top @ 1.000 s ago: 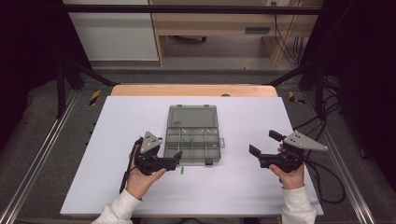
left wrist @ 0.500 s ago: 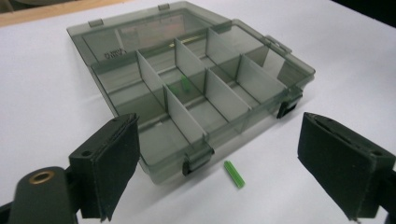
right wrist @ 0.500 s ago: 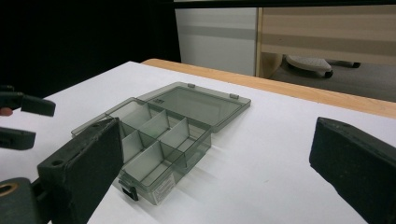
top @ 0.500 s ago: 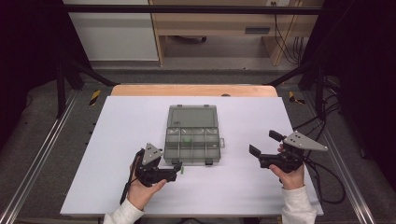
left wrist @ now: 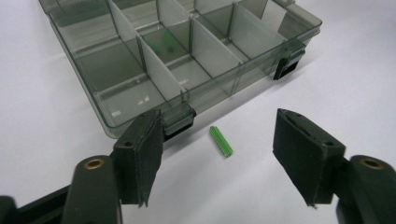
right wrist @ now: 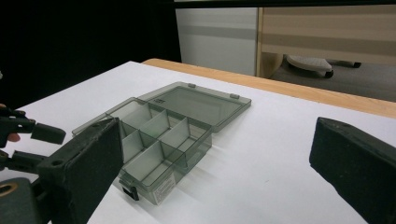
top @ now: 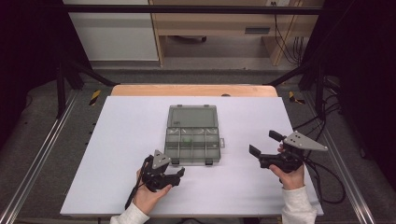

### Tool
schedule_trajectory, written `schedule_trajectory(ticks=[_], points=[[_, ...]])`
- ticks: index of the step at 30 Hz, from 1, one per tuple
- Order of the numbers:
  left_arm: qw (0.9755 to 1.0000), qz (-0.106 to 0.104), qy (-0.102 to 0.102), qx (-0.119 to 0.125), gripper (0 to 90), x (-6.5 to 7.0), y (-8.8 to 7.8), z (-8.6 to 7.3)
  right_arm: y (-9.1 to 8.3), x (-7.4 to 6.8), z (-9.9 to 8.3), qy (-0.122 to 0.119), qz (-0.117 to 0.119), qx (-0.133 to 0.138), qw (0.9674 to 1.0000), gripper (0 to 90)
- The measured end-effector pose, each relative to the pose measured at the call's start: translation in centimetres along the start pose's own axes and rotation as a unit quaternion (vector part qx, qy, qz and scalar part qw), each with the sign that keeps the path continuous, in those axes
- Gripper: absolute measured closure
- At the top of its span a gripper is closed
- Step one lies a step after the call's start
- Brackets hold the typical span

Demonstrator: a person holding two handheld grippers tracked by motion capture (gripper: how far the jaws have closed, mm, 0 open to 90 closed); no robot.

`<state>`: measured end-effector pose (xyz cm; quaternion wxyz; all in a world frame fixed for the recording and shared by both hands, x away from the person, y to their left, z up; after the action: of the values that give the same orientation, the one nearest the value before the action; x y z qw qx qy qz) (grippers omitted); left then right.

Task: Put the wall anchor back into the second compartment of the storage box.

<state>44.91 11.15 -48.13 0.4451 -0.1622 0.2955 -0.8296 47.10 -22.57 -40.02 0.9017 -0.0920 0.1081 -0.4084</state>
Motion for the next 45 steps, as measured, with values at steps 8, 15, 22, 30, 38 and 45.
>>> schedule_trajectory(ticks=[8, 15, 22, 30, 38, 45], points=[[0.9996, -0.001, -0.002, -0.03, 44.3, 0.4, 1.4, -0.6, 0.1, 0.0, 0.0, 0.001, 0.001, 0.002, 1.0, 3.3], [0.999, -0.001, -0.016, -0.043, 57.0, 0.7, 2.5, -0.7, 0.1, 0.0, 0.0, 0.0, 0.0, 0.002, 1.0, 3.3], [0.9985, -0.002, -0.022, -0.05, 67.1, 0.8, 3.2, -0.7, 0.1, -0.1, -0.1, 0.0, 0.001, 0.0, 1.0, 3.3], [0.9982, 0.003, -0.02, -0.057, 77.1, 1.0, 3.6, -0.8, 0.1, -0.1, 0.0, 0.0, 0.002, 0.002, 1.0, 3.2], [0.9979, 0.006, -0.022, -0.06, 83.1, 1.0, 3.7, -0.8, 0.2, -0.1, -0.1, -0.001, 0.003, -0.001, 1.0, 3.2], [0.9983, -0.003, -0.019, -0.055, 83.8, 1.0, 3.5, -0.7, 0.2, -0.1, -0.1, -0.001, 0.003, -0.001, 1.0, 3.2]])
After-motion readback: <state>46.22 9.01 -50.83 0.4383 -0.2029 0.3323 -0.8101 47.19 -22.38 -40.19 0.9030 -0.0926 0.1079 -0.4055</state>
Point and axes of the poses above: each handheld gripper's, and its own axes: y roughly forward along the jaws, z roughly out of its top, x roughly to its right, the point moved 5 cm from there along y, roughly forward along the jaws, and after that the axes turned 4 degrees about z, right-handed, at the moved point
